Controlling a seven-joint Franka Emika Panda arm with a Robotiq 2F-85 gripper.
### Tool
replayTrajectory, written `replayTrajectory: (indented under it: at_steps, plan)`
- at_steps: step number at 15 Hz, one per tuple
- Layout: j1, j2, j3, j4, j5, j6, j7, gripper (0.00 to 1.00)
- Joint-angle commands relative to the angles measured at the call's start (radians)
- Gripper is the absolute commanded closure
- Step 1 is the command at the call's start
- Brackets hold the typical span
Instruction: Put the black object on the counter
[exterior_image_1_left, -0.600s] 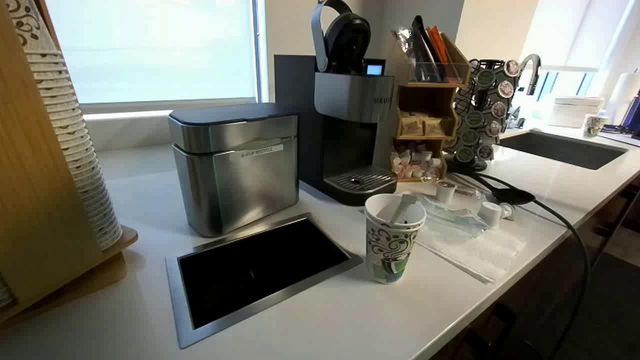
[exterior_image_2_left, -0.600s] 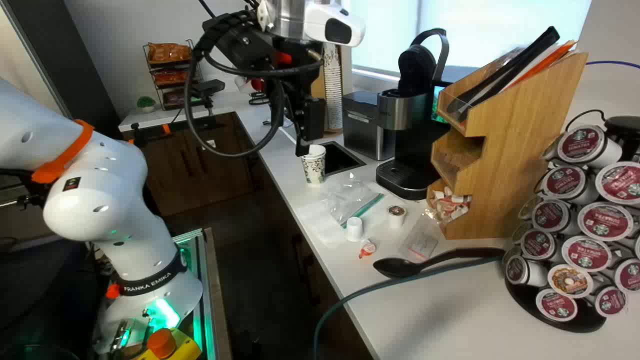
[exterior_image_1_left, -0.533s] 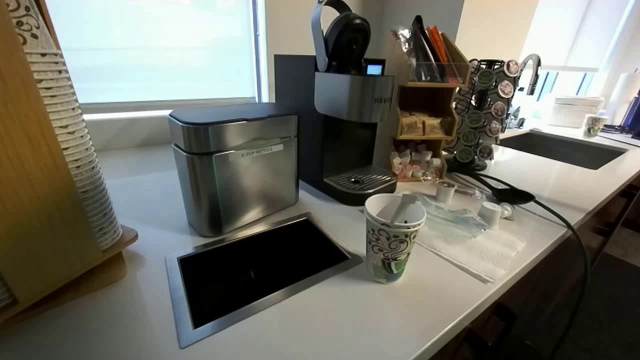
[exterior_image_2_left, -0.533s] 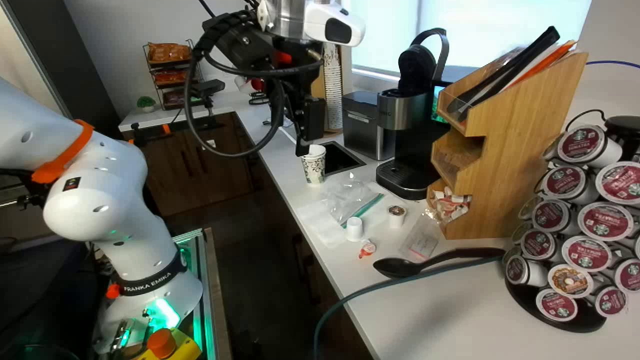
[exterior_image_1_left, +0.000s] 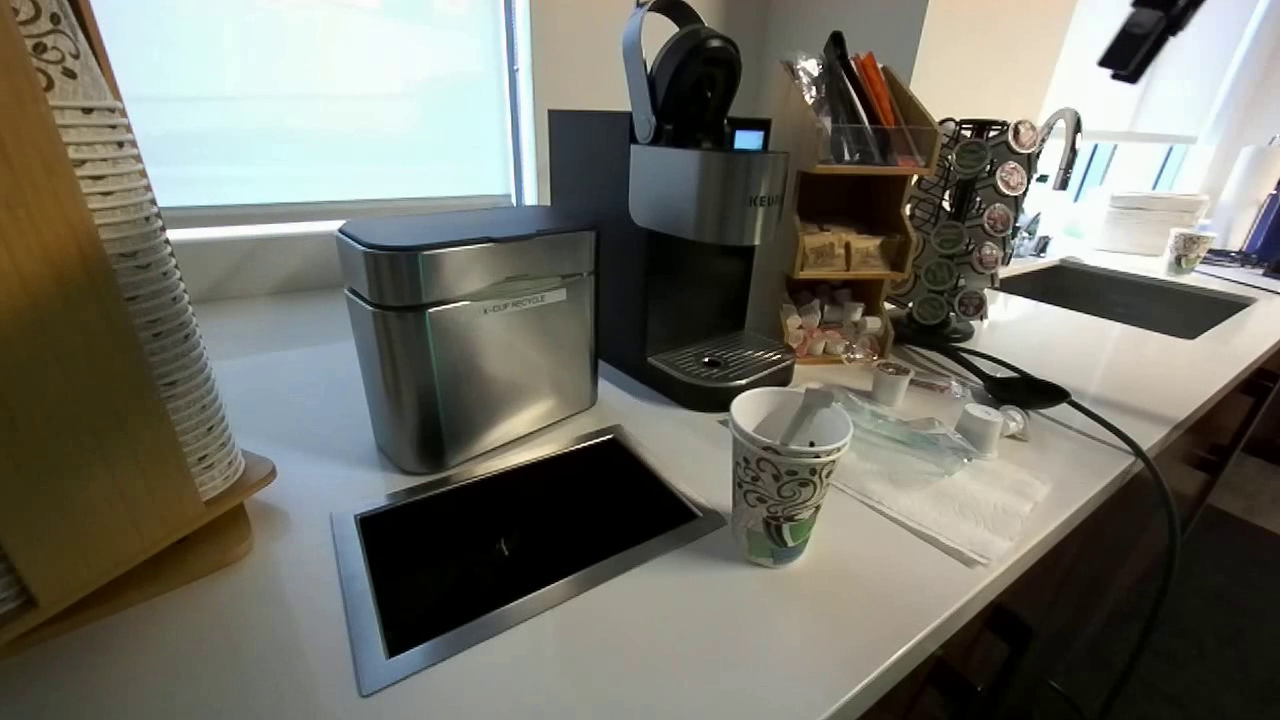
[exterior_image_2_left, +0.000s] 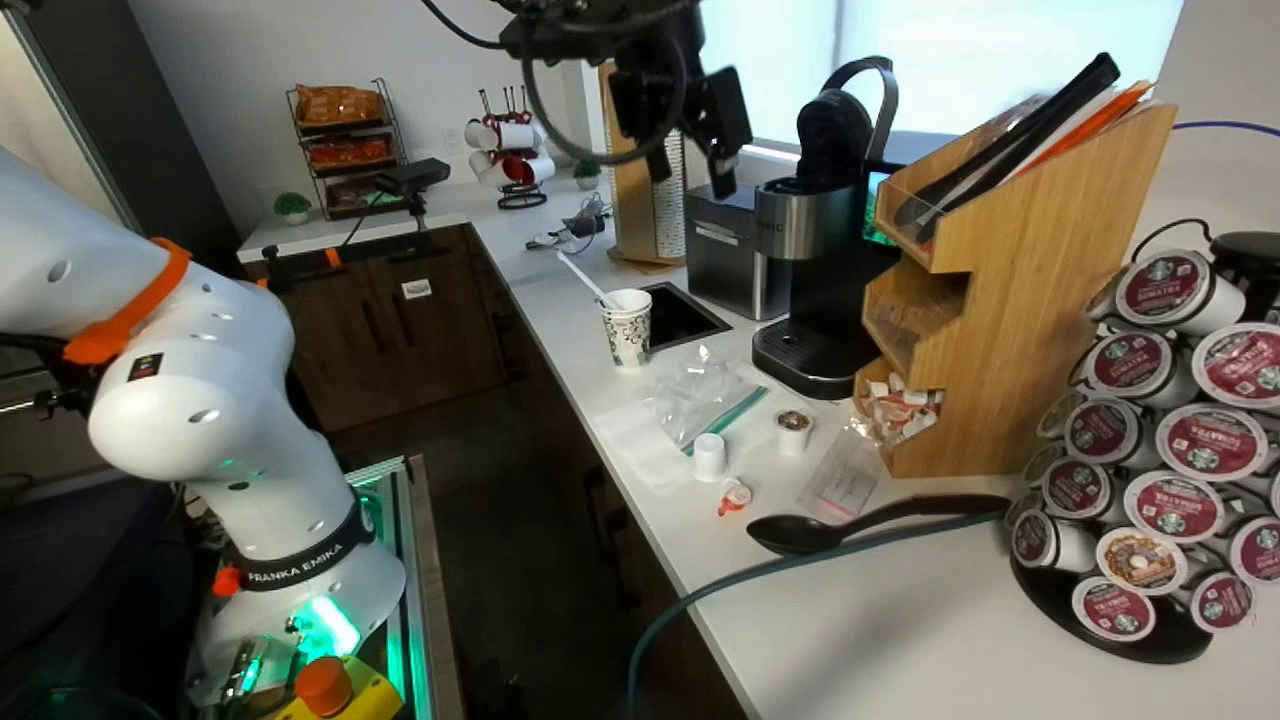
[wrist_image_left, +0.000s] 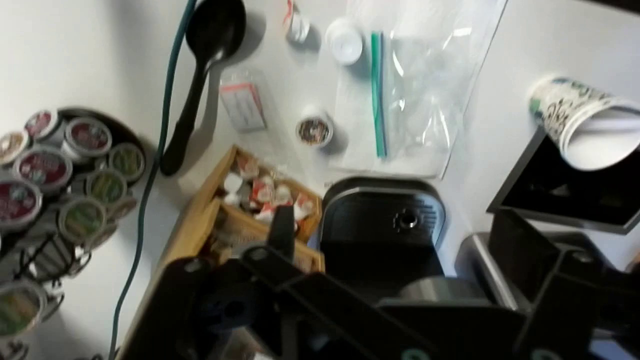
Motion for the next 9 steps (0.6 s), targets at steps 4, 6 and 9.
replayTrajectory:
  at_steps: [4,6,9]
  plan:
    - [0.010,0.064,0.106,0.058,-0.001,0.252,0.137,0.00]
    - [0.009,0.083,0.114,0.075,-0.001,0.268,0.152,0.00]
    - [-0.026,0.196,0.107,0.121,0.035,0.453,0.317,0.00]
